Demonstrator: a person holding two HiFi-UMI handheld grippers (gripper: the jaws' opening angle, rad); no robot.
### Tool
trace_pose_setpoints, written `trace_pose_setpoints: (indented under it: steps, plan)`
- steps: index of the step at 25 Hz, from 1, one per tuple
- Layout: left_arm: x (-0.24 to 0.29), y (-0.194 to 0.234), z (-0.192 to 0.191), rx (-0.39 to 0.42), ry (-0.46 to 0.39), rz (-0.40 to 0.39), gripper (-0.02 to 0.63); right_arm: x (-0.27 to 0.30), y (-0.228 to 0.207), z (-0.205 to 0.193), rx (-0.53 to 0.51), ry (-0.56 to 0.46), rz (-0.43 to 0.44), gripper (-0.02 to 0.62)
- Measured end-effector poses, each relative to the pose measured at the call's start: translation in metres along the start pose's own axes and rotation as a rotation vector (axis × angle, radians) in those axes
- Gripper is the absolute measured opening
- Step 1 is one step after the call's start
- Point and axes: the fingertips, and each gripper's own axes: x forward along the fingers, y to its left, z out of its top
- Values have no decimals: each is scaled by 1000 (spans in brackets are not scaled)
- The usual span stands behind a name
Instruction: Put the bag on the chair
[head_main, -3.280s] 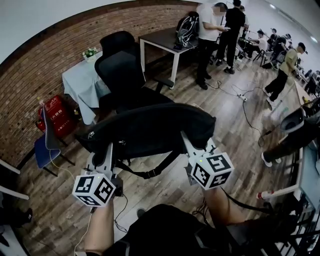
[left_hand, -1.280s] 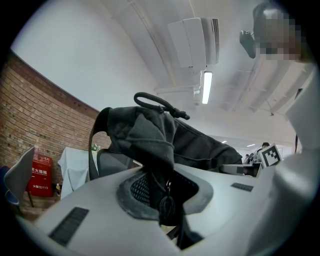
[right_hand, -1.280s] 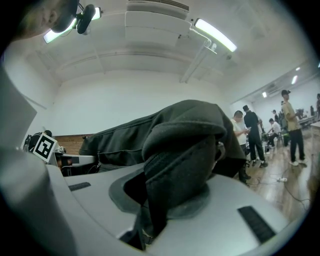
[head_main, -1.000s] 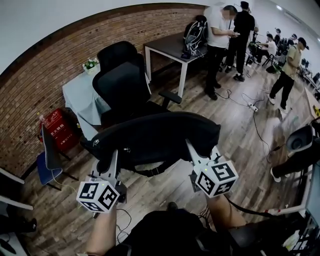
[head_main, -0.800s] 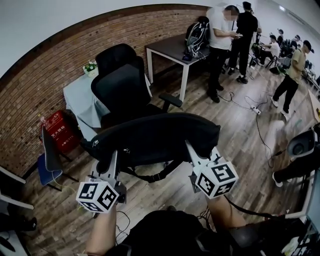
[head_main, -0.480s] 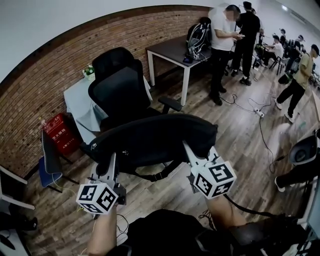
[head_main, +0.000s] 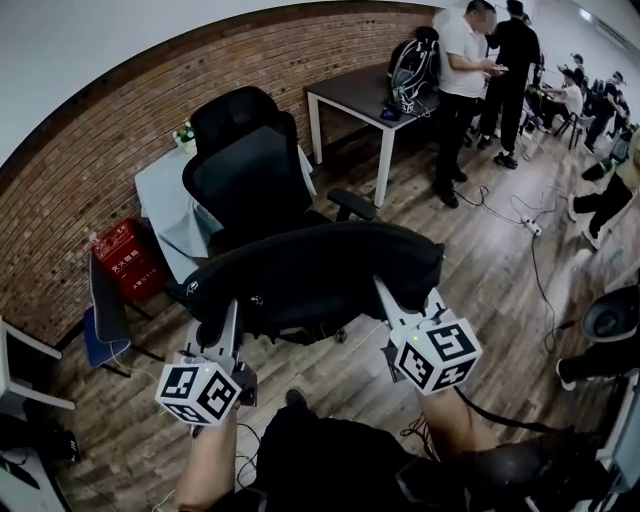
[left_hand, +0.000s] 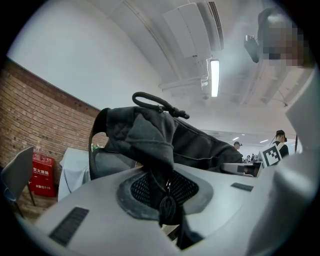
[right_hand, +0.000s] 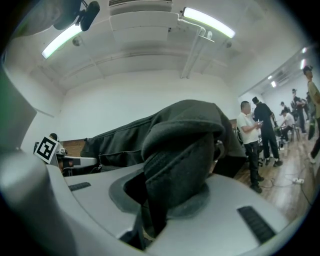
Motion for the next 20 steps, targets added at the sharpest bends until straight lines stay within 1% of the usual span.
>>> trace_pose_setpoints:
  steps: [4, 8, 13, 20]
  plan:
    - [20, 17, 2, -10, -5, -16, 58, 24, -3, 2, -6, 0, -16, 78]
    - [44, 35, 1, -28, 13, -38, 58, 45, -8, 0, -2, 15, -50, 78]
    - [74, 60, 7, -20, 0, -81, 58, 80, -12, 5, -8, 3, -71, 77]
    - [123, 98, 12, -28, 20, -87, 58, 136, -21, 7, -1, 18, -98, 77]
